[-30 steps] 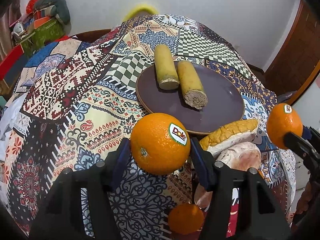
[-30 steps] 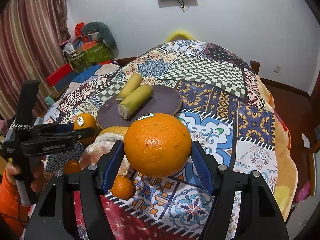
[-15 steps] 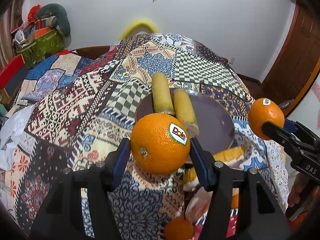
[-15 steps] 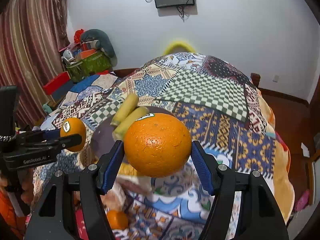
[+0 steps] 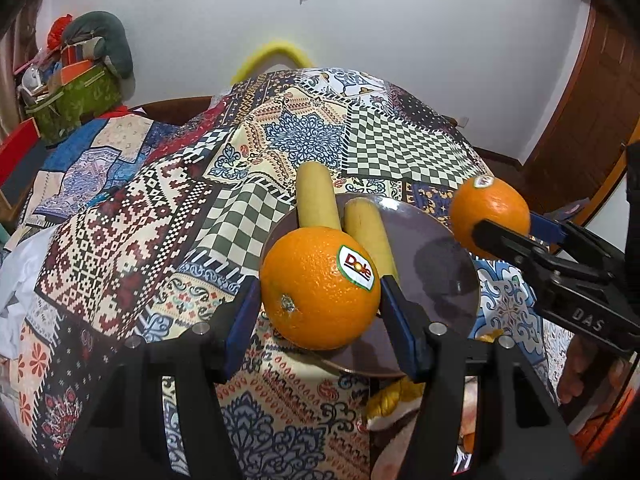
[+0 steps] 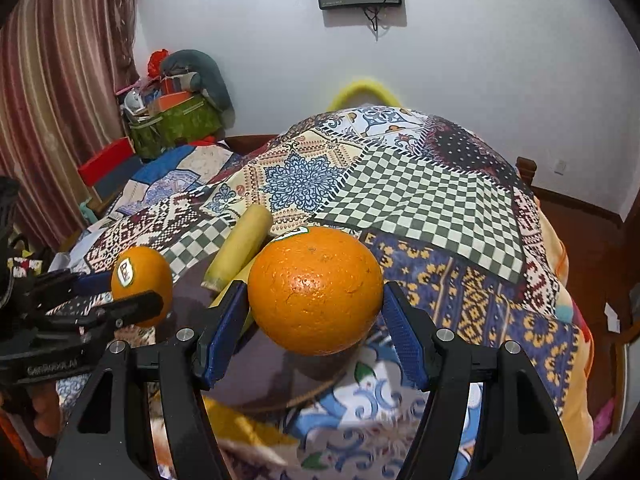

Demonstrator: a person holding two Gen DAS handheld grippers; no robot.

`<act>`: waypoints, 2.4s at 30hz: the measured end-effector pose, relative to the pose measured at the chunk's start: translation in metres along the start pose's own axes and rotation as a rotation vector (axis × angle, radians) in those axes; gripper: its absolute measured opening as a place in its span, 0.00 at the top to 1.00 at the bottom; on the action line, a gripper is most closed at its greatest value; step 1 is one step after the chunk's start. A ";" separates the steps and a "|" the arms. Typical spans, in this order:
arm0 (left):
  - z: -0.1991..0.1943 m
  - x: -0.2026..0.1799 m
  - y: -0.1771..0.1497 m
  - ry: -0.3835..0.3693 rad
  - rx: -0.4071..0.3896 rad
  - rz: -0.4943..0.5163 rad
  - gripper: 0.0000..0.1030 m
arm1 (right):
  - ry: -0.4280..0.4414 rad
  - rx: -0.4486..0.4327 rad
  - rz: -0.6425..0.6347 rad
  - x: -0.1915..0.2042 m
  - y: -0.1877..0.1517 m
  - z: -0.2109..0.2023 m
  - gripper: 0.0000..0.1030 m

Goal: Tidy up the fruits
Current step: 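Lower the right tool's orange onto the plate while the left tool places the Dole orange, then grasp the pomelo segment with the right tool while the left tool moves toward a tangerine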

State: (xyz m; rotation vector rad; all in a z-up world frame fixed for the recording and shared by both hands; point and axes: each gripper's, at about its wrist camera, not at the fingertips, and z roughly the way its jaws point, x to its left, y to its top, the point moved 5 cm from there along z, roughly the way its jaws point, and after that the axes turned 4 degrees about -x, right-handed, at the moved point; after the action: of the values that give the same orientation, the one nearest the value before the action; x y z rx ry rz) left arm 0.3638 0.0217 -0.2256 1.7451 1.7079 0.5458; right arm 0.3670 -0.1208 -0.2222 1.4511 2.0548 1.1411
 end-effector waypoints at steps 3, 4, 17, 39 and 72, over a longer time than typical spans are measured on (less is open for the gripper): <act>0.006 0.000 0.002 0.000 0.005 0.006 0.42 | 0.004 0.015 -0.005 0.001 0.003 0.011 0.37; 0.008 0.000 0.002 0.000 0.008 0.007 0.42 | 0.002 0.020 -0.012 0.002 0.003 0.014 0.37; 0.034 -0.003 -0.004 -0.004 0.061 0.016 0.42 | -0.021 0.115 -0.075 -0.002 -0.004 0.056 0.37; 0.017 -0.018 -0.004 0.013 0.054 0.081 0.41 | -0.013 0.123 -0.075 0.001 -0.003 0.042 0.31; -0.083 -0.012 -0.070 0.063 0.067 0.074 0.41 | 0.026 0.033 -0.102 0.040 -0.054 -0.079 0.25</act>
State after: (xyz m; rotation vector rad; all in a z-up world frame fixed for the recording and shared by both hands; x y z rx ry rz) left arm 0.2551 0.0192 -0.2123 1.8626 1.7281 0.5880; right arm 0.2637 -0.1235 -0.2113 1.3370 2.1484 1.0954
